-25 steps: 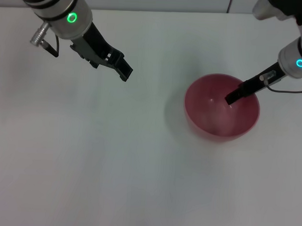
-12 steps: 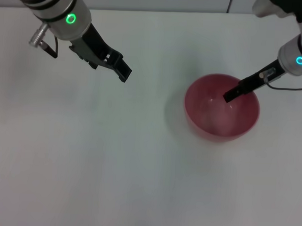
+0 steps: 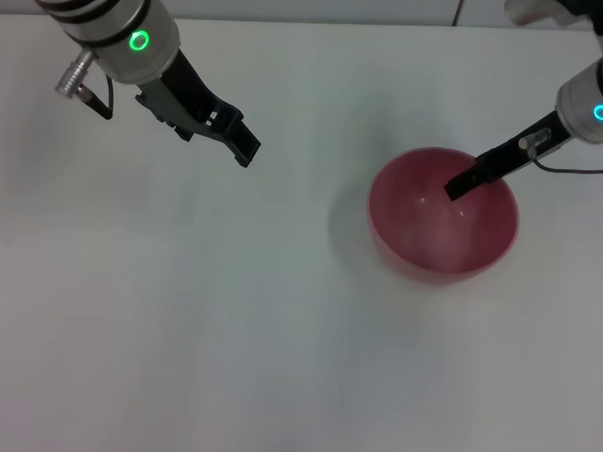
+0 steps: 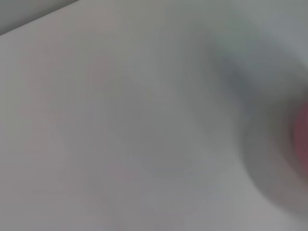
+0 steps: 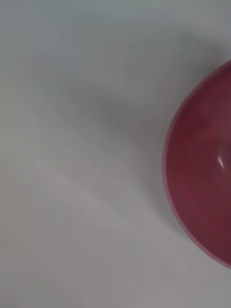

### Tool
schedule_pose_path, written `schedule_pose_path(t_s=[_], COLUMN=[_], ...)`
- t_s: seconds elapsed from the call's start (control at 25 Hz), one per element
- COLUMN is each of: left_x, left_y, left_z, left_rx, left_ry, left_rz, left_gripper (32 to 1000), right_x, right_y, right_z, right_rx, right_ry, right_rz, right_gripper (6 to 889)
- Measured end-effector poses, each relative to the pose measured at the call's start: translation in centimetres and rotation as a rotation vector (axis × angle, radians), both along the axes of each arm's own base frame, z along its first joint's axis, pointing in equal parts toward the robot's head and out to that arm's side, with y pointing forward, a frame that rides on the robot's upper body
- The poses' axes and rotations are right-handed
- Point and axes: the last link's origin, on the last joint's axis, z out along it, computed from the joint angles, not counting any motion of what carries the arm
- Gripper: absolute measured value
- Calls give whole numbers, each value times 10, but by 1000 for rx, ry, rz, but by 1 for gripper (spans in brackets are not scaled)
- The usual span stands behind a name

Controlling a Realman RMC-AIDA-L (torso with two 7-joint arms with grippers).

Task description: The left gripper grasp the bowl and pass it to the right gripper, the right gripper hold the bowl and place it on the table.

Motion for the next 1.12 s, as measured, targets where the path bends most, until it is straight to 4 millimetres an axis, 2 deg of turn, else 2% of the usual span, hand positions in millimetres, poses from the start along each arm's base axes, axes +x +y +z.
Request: schedule_pose_path(t_s=[0.36,0.56,1.12], left_x=[-7,-14,-24], left_y=[-1,-3,-7], left_z=[2,3,3], left_rx=[2,2,-1], left_ry=[1,2,3], left_rz=[16,34,60], left_gripper=[834,834,834], right_x=[-11,-25,-46], right_y=[-2,1,5], right_z=[2,12,43], right_rx=[-31,-34,-46], right_ry=[14,21,-34], right_rz=[-3,4,-1], right_gripper=[862,862,860])
